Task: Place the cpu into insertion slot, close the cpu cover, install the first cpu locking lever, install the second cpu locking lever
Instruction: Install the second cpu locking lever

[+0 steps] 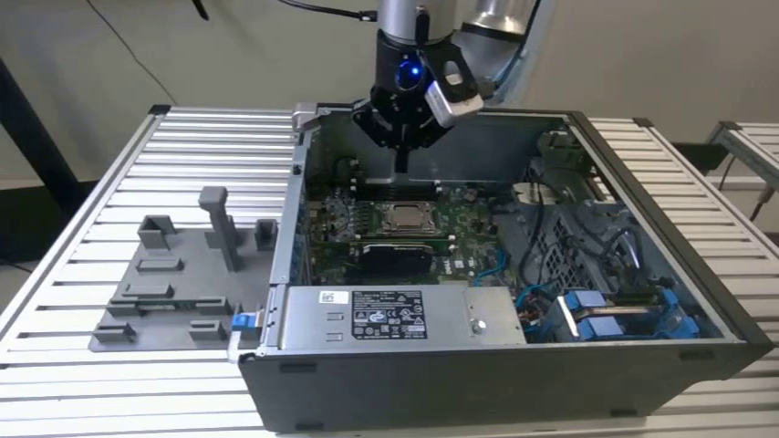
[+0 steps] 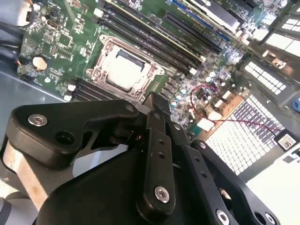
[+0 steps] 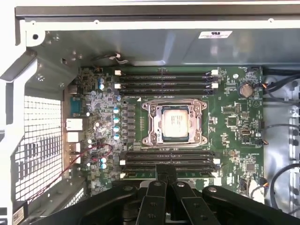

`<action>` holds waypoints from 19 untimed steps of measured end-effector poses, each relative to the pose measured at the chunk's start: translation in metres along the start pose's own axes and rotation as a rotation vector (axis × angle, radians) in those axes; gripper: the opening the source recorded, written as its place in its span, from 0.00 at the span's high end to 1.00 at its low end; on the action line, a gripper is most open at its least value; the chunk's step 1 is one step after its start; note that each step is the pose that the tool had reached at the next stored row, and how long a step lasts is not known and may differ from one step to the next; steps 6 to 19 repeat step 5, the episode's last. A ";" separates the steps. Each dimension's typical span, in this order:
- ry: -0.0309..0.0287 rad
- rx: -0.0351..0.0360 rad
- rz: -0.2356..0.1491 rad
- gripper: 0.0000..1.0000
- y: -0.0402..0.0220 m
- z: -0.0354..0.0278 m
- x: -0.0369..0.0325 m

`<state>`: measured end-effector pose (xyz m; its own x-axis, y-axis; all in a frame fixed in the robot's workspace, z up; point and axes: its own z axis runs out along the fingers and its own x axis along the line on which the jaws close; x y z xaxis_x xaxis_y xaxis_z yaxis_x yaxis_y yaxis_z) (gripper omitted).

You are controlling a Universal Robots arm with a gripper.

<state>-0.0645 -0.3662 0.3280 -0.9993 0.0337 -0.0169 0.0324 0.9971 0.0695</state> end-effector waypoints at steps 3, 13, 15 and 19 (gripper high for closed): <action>0.0001 0.0002 0.000 0.89 0.0001 -0.0019 0.0000; 0.0001 0.0002 0.000 0.89 0.0001 -0.0020 0.0000; 0.0001 0.0002 0.000 0.89 0.0001 -0.0020 0.0000; 0.0001 0.0002 0.000 0.89 0.0001 -0.0020 0.0000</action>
